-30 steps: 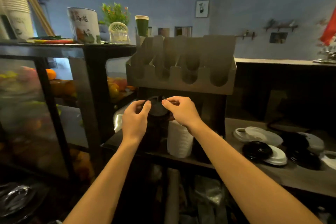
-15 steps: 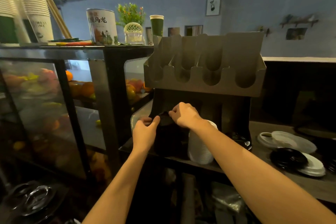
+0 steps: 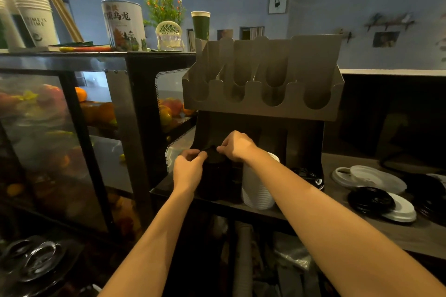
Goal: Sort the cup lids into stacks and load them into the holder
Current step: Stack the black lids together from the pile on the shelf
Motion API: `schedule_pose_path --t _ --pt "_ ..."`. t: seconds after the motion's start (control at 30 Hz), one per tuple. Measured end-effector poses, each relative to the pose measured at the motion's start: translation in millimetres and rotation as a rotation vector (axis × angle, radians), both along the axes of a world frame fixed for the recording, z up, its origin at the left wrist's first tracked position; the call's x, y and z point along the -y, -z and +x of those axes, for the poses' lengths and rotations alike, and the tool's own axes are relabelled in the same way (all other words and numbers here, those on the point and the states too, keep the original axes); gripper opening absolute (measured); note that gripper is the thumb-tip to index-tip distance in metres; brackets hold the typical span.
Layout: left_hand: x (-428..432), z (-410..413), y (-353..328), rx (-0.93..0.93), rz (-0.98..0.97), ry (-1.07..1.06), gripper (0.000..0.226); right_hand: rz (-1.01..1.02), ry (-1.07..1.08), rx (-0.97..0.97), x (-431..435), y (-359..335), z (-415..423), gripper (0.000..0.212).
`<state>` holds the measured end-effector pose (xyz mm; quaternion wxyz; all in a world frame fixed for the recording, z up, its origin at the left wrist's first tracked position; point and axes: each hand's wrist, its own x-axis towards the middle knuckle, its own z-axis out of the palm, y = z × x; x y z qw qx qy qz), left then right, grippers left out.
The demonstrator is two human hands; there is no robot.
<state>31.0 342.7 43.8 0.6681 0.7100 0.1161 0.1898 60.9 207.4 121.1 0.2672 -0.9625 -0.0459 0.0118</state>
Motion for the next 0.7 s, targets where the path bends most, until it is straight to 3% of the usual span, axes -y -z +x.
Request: schedule_pose_path --t 0.23,0.43,0.57,0.7 --pt "3 3 -3 -0.051 -0.033 -0.009 0.026 -0.134 -0.015 0.01 -5 -1 -2 0.04" --pt "-3 0 -4 -0.049 0.012 0.021 0.025 -0.218 -0.061 0.253 1 0 -16 0.027" --pt "5 -3 -8 -0.063 0.019 -0.017 0.02 -0.282 -0.08 0.176 -2 -1 -25 0.027" --pt "10 -7 -24 -0.091 0.044 -0.039 0.017 -0.345 -0.185 0.086 5 -15 -42 0.041"
